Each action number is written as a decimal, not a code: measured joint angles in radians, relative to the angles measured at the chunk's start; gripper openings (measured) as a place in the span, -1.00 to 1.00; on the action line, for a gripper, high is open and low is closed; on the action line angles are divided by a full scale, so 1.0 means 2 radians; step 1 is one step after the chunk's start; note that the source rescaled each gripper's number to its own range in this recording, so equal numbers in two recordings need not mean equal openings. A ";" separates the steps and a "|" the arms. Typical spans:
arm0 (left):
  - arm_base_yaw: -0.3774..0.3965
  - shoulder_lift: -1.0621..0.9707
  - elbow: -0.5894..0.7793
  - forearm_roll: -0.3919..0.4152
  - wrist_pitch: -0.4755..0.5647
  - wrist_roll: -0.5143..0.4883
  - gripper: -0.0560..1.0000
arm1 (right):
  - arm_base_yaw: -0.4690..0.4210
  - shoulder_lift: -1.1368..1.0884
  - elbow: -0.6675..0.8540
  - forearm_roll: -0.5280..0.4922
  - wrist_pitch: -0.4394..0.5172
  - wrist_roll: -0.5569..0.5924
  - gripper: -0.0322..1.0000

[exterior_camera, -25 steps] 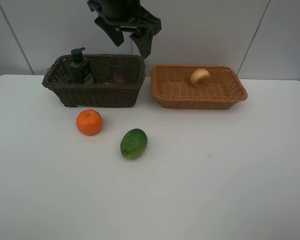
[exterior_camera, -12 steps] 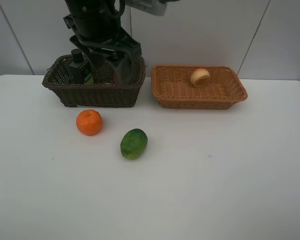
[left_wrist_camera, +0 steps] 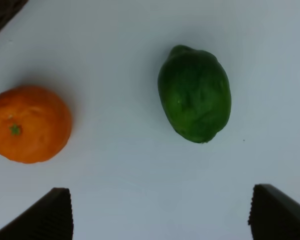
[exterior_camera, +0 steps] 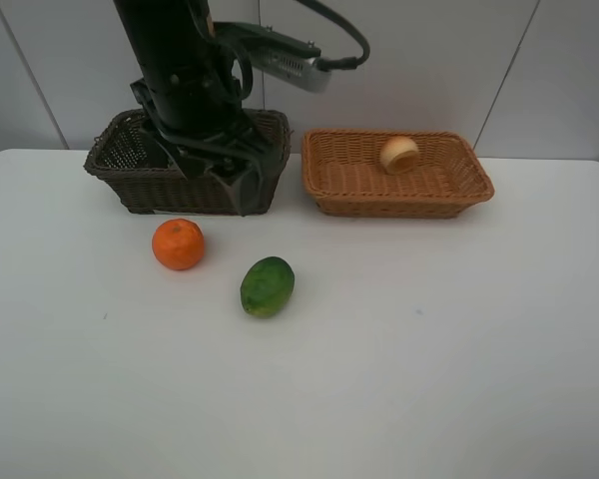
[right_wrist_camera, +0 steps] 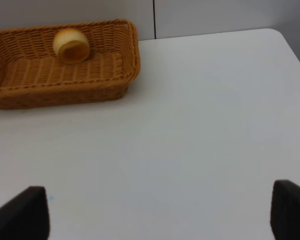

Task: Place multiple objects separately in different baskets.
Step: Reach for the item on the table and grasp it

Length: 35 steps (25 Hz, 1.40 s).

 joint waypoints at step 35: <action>-0.038 0.080 0.109 -0.010 -0.189 -0.140 0.99 | 0.000 0.000 0.000 0.000 0.000 0.000 0.91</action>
